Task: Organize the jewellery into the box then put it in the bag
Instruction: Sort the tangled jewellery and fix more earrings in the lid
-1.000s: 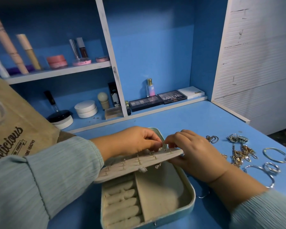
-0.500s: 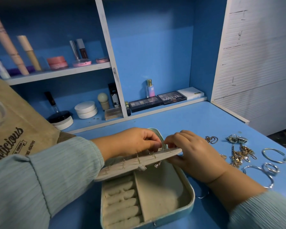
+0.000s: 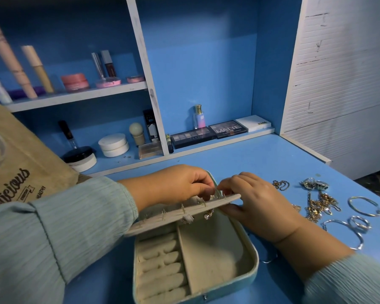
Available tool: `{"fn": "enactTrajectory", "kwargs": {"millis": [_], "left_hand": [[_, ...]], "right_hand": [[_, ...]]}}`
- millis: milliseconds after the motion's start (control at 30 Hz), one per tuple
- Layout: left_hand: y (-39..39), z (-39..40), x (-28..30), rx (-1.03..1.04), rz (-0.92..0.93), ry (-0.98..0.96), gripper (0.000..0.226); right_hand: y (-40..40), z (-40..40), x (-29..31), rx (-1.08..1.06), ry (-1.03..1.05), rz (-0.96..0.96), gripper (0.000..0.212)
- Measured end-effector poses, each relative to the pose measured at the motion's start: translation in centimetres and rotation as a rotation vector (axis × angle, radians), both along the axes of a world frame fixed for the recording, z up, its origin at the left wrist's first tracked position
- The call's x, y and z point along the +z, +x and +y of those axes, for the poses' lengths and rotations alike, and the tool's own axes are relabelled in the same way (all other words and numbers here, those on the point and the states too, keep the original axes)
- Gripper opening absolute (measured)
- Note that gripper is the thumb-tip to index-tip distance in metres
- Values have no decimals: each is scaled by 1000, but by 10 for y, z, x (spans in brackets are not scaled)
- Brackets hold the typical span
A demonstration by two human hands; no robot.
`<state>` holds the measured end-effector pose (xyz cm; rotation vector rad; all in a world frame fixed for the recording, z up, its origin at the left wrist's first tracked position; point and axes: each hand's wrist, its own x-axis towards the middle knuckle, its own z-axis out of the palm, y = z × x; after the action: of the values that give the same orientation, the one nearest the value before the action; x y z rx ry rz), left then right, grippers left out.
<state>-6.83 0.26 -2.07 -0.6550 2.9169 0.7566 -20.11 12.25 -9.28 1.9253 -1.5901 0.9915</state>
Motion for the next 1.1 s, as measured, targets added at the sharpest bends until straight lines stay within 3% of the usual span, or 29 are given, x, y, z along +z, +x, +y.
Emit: {"fn": "enactTrajectory", "kwargs": {"millis": [1100], "left_hand": [[-1,-2,-1,-70,-18,-91,21]], "right_hand": [[2,1,2,-6,-24,-3,31]]}}
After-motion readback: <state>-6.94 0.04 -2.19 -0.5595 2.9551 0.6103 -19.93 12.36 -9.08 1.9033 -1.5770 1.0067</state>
